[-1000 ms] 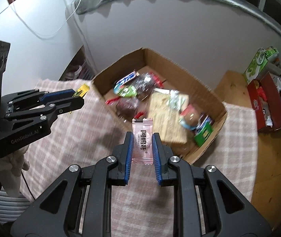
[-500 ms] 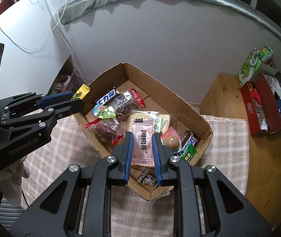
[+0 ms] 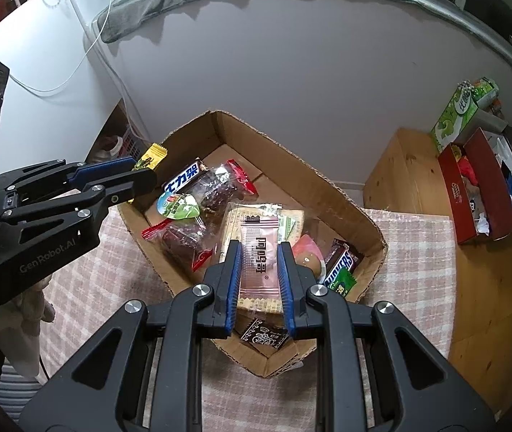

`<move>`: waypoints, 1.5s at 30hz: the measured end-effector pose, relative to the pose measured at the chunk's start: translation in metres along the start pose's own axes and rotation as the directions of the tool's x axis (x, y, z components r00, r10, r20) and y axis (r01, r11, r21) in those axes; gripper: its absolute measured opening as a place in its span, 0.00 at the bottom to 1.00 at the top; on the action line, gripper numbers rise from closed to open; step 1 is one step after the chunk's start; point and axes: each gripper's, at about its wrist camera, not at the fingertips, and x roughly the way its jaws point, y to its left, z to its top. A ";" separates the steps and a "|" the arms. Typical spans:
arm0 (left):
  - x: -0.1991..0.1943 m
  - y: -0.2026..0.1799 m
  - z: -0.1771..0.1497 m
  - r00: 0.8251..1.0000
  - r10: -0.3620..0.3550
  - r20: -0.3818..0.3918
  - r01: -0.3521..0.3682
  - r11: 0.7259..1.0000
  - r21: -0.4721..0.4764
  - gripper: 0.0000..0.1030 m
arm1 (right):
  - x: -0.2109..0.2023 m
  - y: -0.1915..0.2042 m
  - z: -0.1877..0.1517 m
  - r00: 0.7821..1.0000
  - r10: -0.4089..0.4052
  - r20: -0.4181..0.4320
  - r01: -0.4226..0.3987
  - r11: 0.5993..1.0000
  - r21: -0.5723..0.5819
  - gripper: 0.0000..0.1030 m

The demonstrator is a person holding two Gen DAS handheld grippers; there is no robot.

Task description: Organize snacks

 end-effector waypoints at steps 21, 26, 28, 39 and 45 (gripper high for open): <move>-0.004 0.004 0.003 0.999 0.046 0.003 -0.046 0.999 -0.013 0.63 | -0.006 -0.007 -0.005 0.999 -0.043 0.000 0.043 0.999 0.012 0.67; -0.010 0.006 0.002 0.999 0.049 0.006 -0.049 0.998 -0.027 0.63 | -0.011 -0.006 -0.006 0.999 -0.037 0.006 0.036 0.999 0.016 0.67; -0.013 0.006 0.002 0.999 0.051 0.008 -0.050 0.998 -0.028 0.64 | -0.014 -0.007 -0.007 0.999 -0.035 0.009 0.035 0.999 0.020 0.67; -0.036 0.008 -0.006 0.997 0.071 0.010 -0.070 0.997 -0.043 0.64 | -0.038 -0.008 -0.017 0.999 -0.027 0.035 0.026 0.999 0.030 0.67; -0.055 0.003 -0.014 0.997 0.079 0.018 -0.078 0.996 -0.044 0.64 | -0.055 -0.005 -0.024 0.998 -0.024 0.054 0.023 0.999 0.036 0.67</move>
